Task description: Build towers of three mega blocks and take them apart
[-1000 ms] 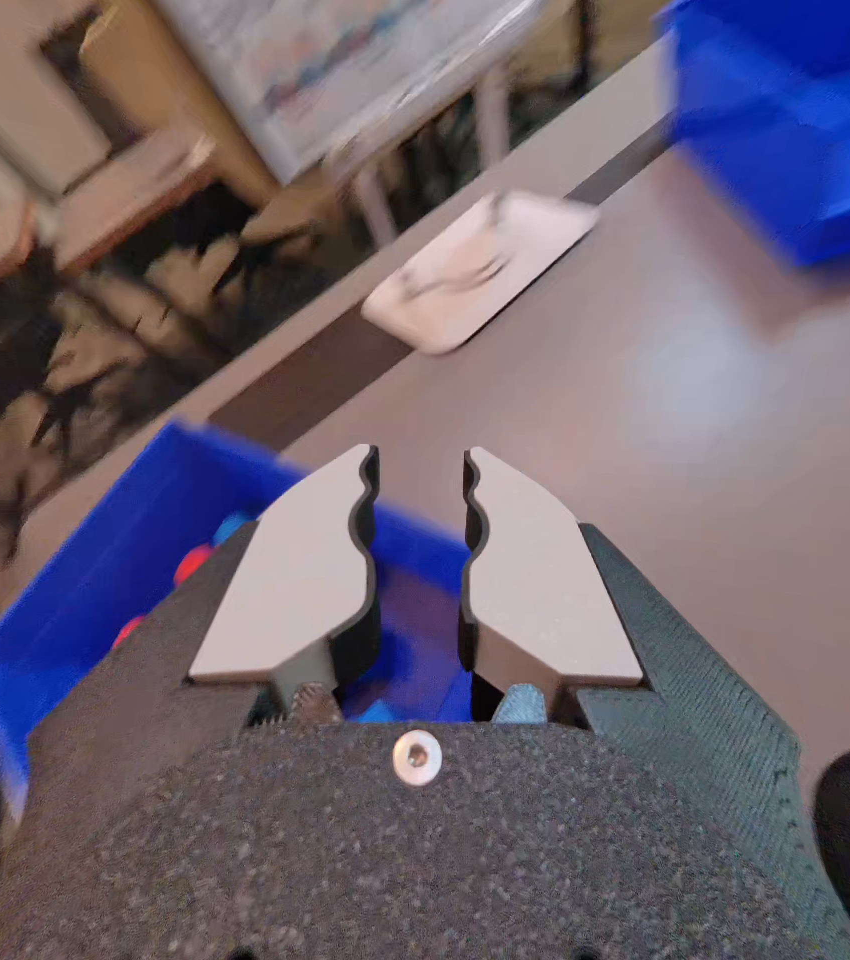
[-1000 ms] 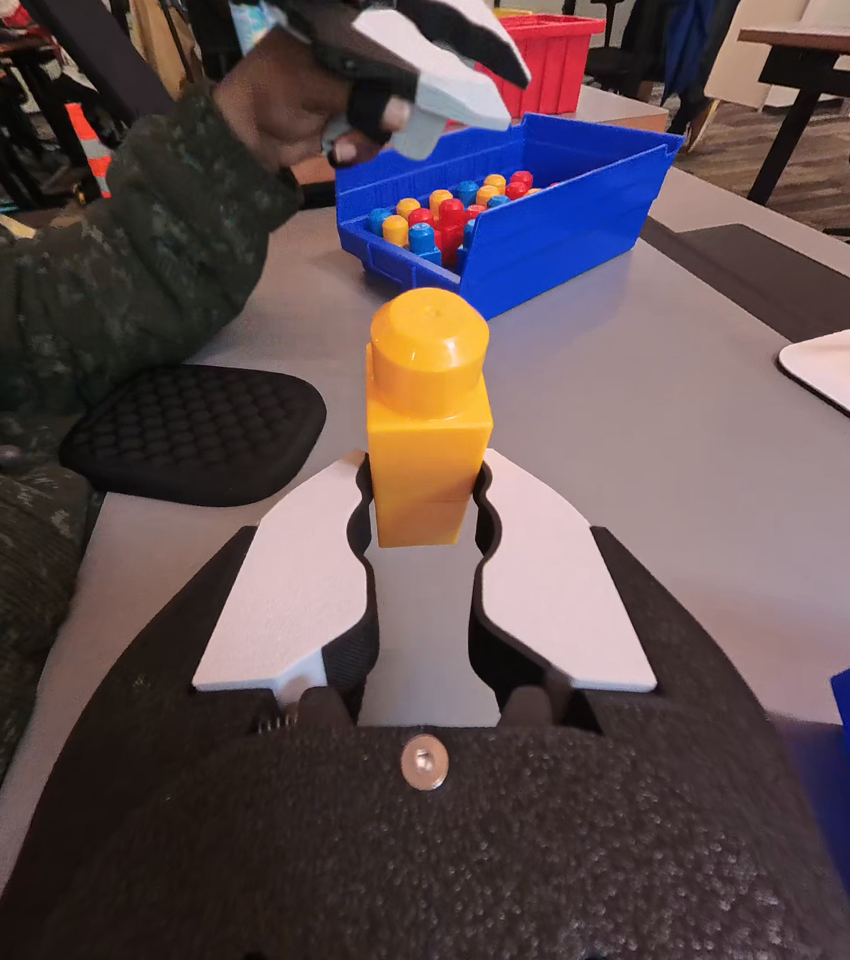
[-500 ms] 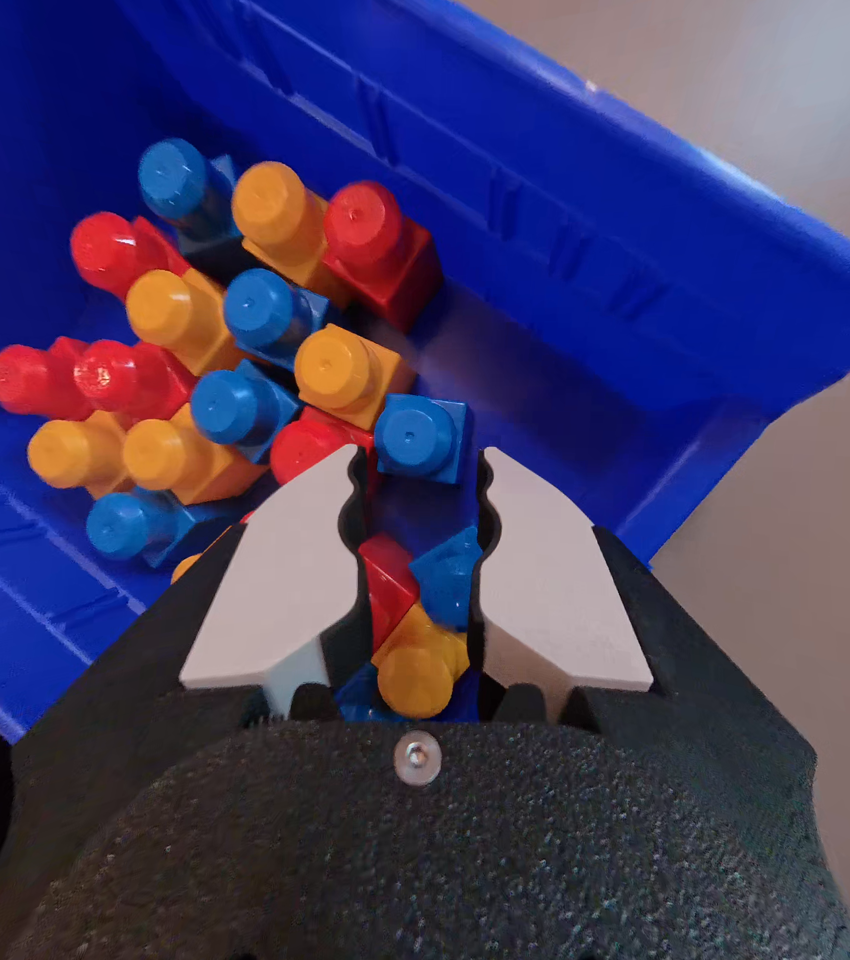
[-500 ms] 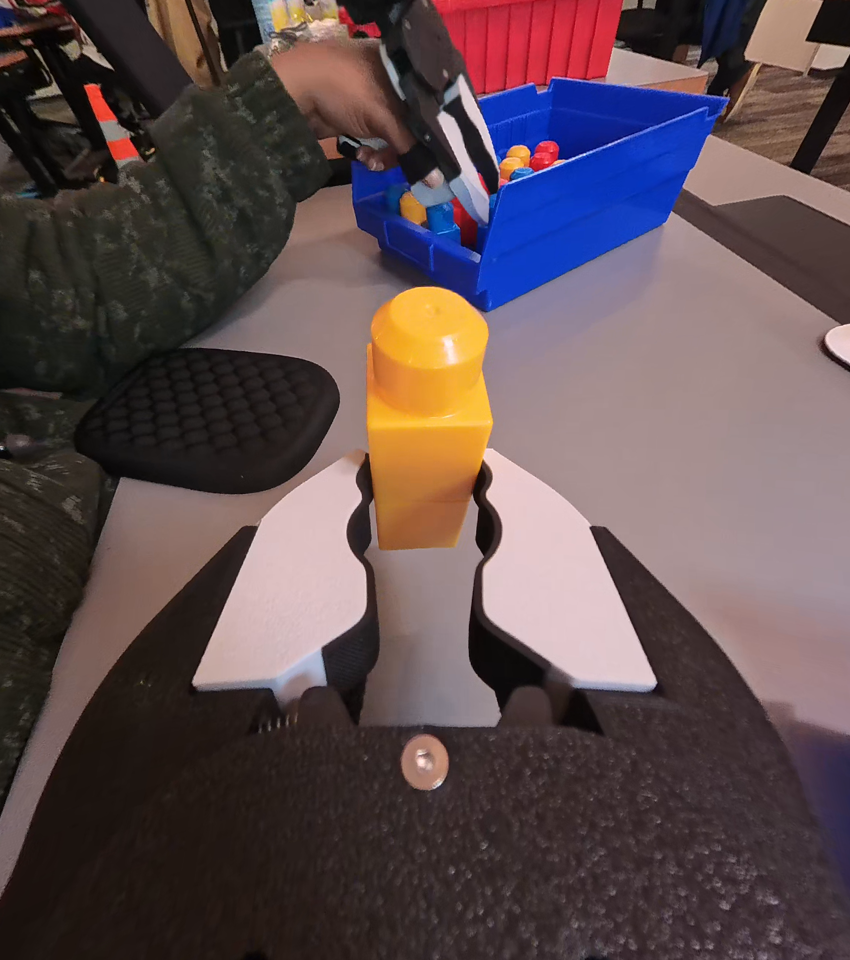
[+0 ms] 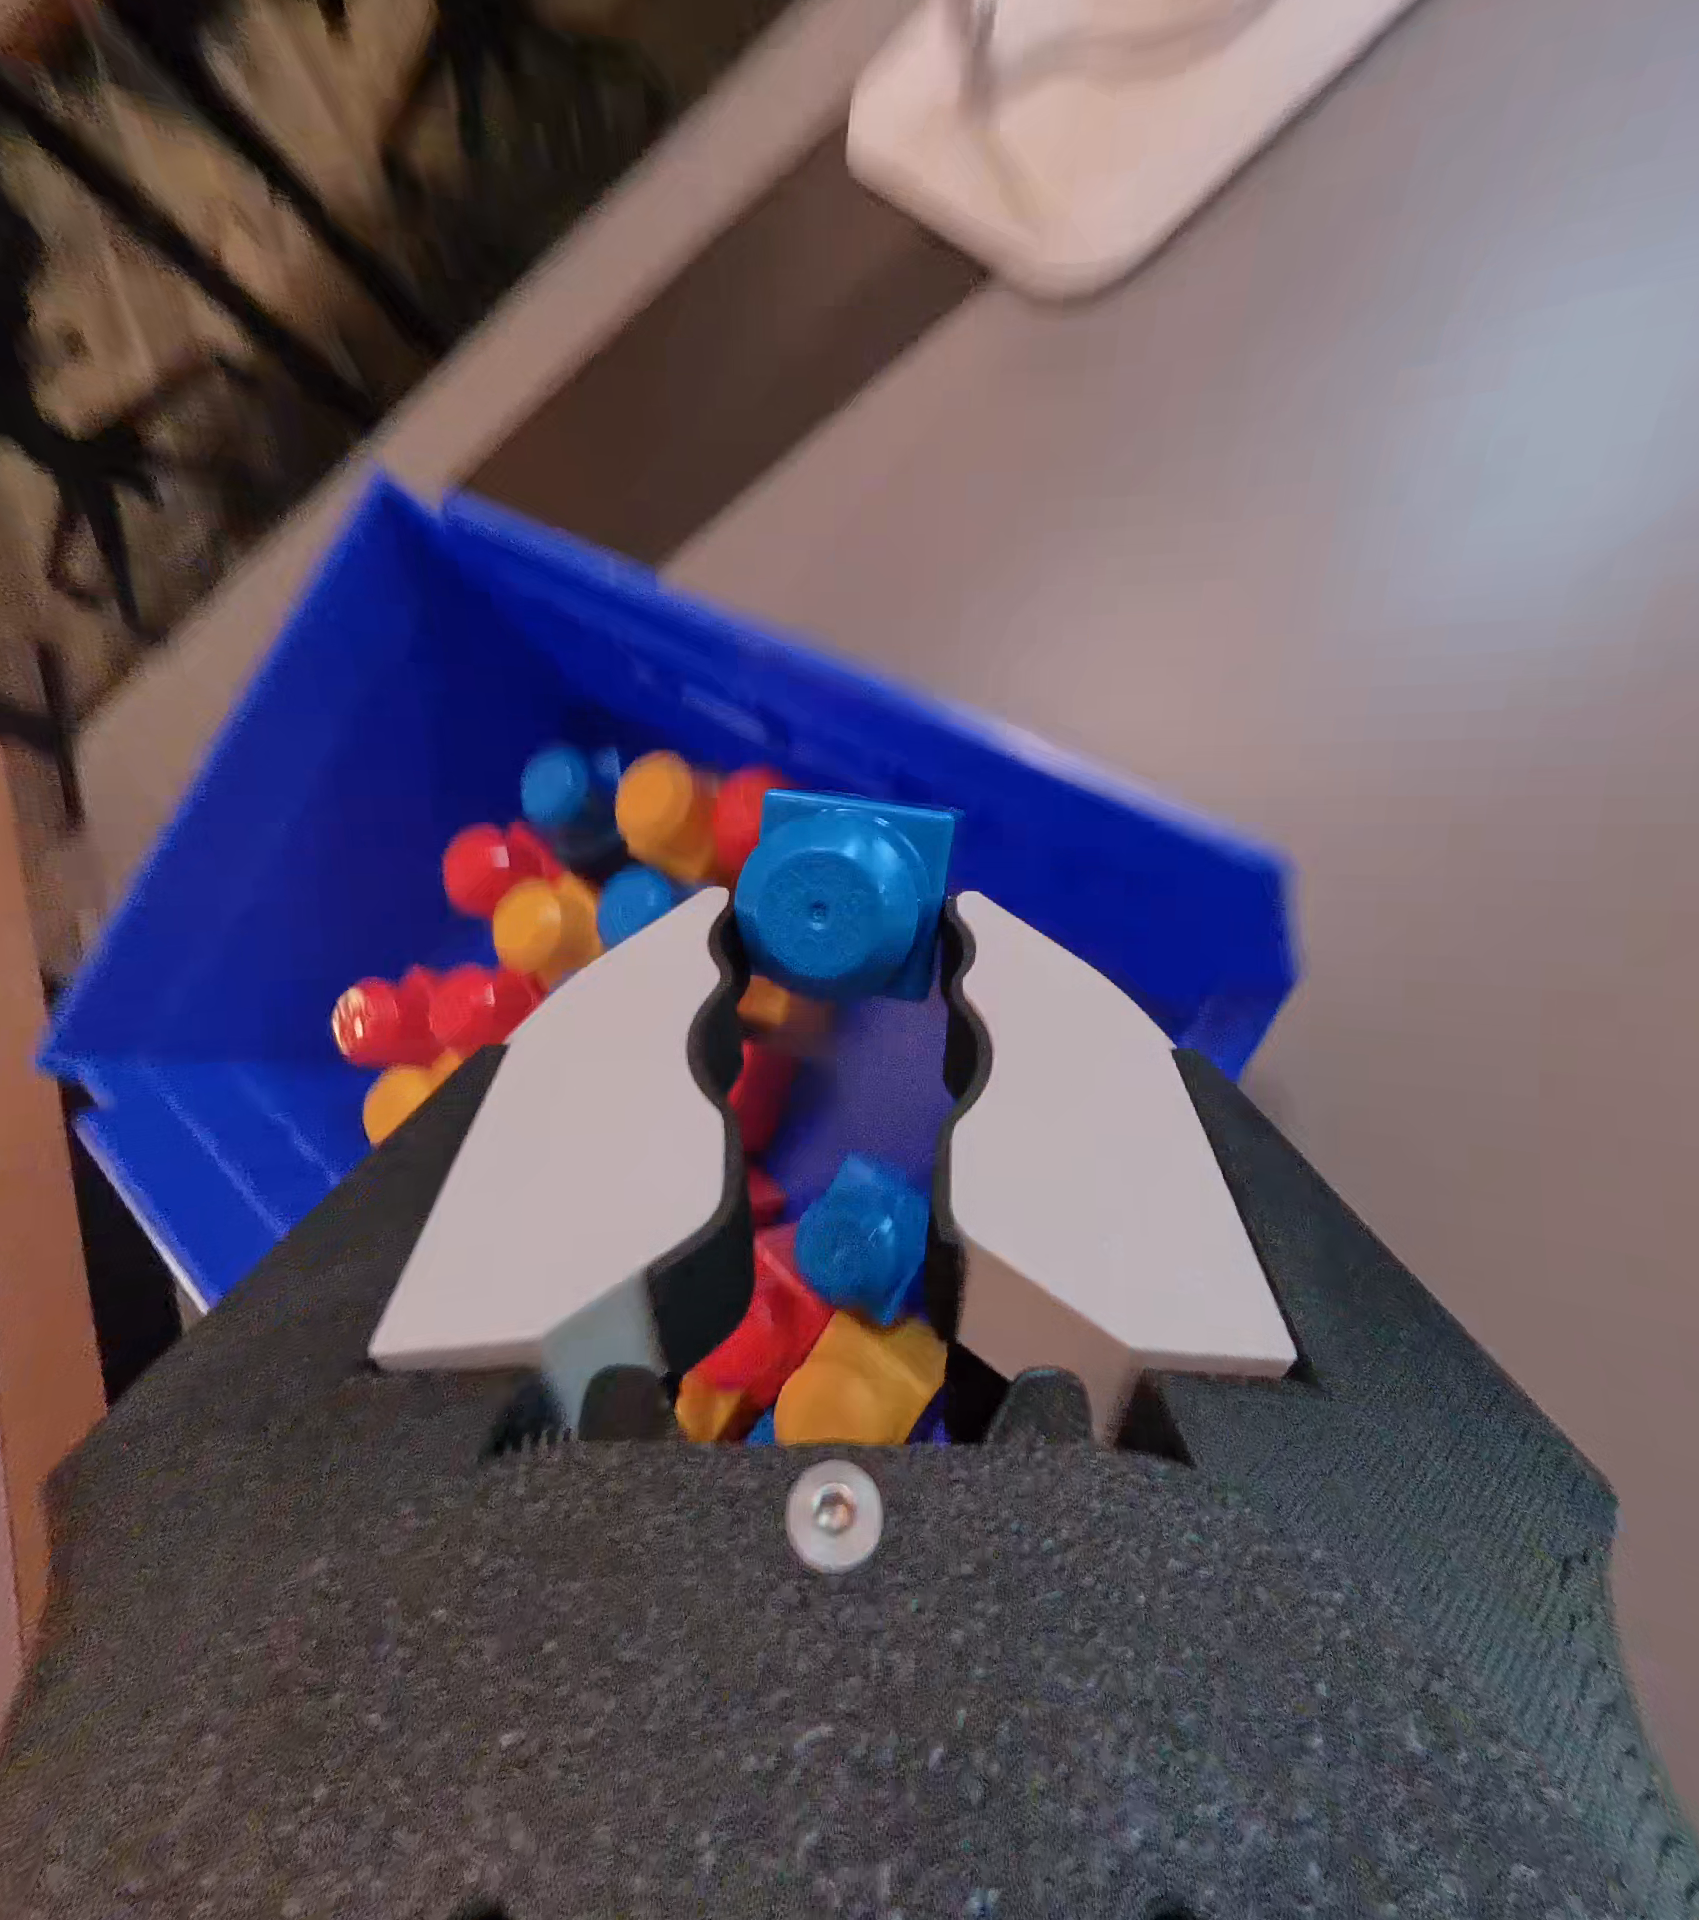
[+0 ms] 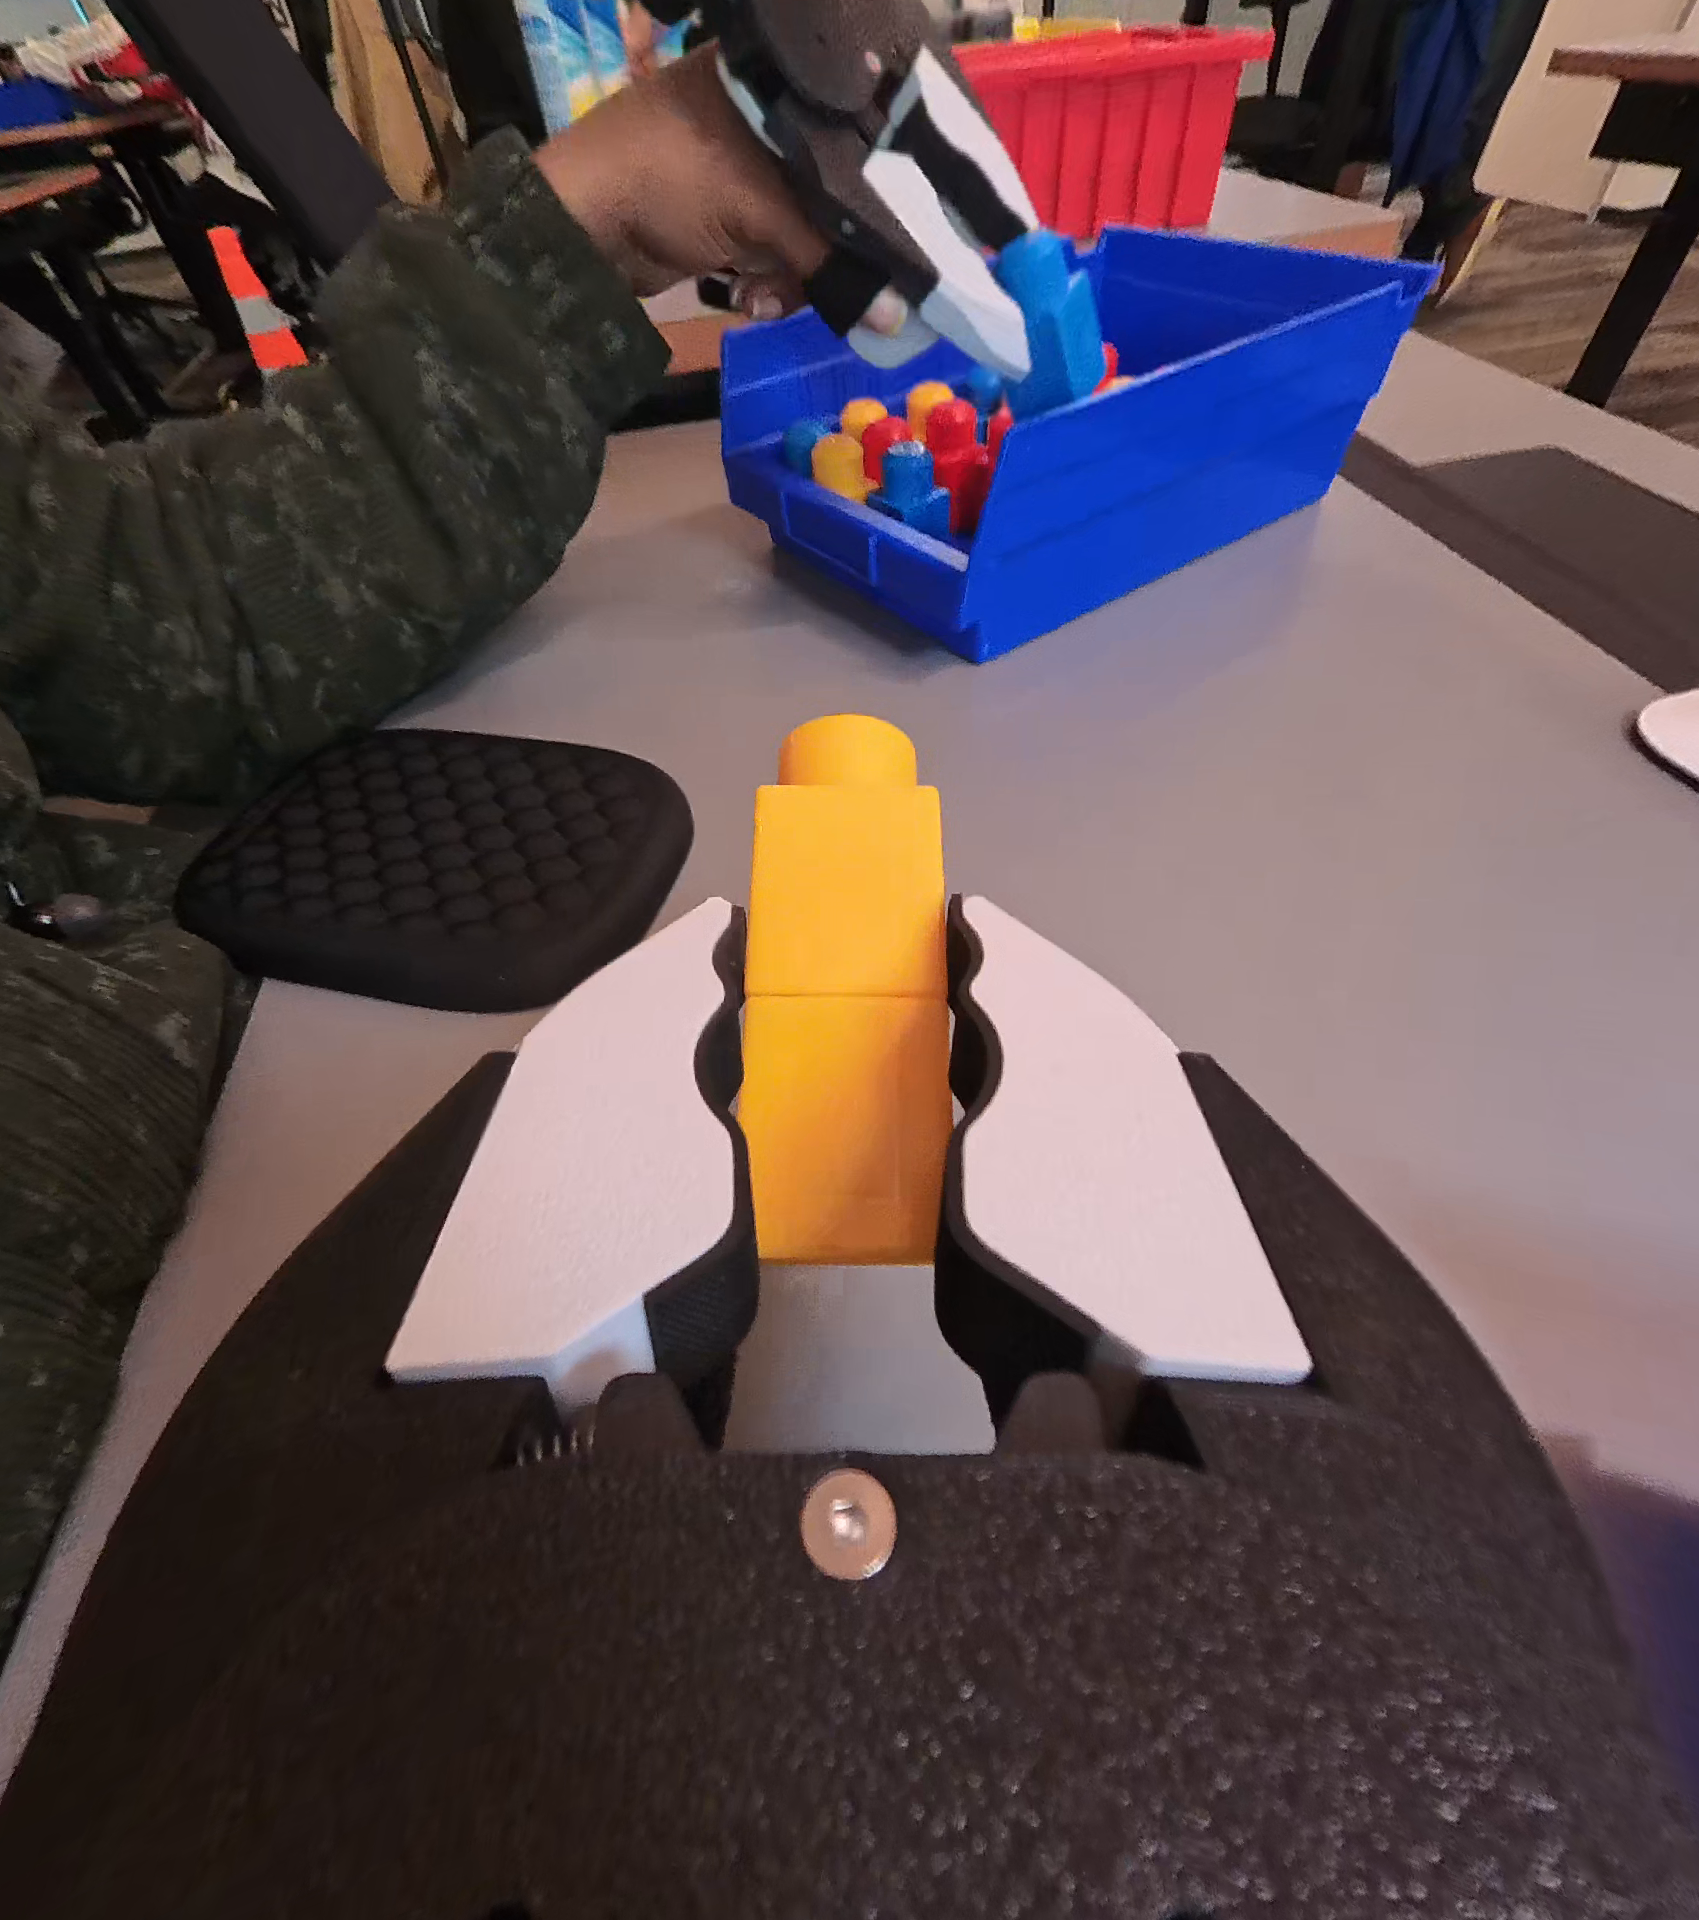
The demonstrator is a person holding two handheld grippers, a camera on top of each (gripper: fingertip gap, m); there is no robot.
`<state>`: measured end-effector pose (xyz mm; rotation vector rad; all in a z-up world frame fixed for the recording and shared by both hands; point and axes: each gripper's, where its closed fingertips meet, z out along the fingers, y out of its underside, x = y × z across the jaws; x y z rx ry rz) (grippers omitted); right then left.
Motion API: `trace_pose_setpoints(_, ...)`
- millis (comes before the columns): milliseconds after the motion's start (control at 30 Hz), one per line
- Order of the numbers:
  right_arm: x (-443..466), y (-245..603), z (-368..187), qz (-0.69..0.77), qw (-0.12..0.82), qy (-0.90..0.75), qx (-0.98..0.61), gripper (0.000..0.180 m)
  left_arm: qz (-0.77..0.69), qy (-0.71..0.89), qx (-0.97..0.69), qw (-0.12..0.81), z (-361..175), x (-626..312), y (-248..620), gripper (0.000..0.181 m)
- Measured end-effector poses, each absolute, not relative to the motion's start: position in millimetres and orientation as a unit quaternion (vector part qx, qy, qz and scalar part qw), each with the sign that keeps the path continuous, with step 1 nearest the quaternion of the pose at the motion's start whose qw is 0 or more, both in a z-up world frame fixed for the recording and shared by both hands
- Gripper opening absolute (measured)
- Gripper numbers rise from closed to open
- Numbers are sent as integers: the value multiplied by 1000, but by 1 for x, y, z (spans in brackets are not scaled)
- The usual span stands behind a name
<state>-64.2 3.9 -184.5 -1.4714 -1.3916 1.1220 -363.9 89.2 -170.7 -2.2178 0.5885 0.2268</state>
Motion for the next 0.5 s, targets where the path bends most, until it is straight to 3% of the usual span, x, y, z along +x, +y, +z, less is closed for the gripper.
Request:
trace_pose_setpoints(100, -63, 3, -176, 448, 417, -545, -573, 37, -2, 294, -806, 514, -123, -302, 77, 35)
trace_pose_setpoints(200, -63, 2, -166, 463, 432, -536, -558, 37, -170, 366, -725, 558, -95, -222, 43, 35)
trace_pose_setpoints(400, -55, -8, -132, 522, 469, -505, -503, 37, -404, 441, -613, 516, -99, -118, -13, 35)
trace_pose_setpoints(500, -56, -15, -133, 517, 462, -523, -496, 37, -431, 449, -607, 495, -109, -97, -17, 34)
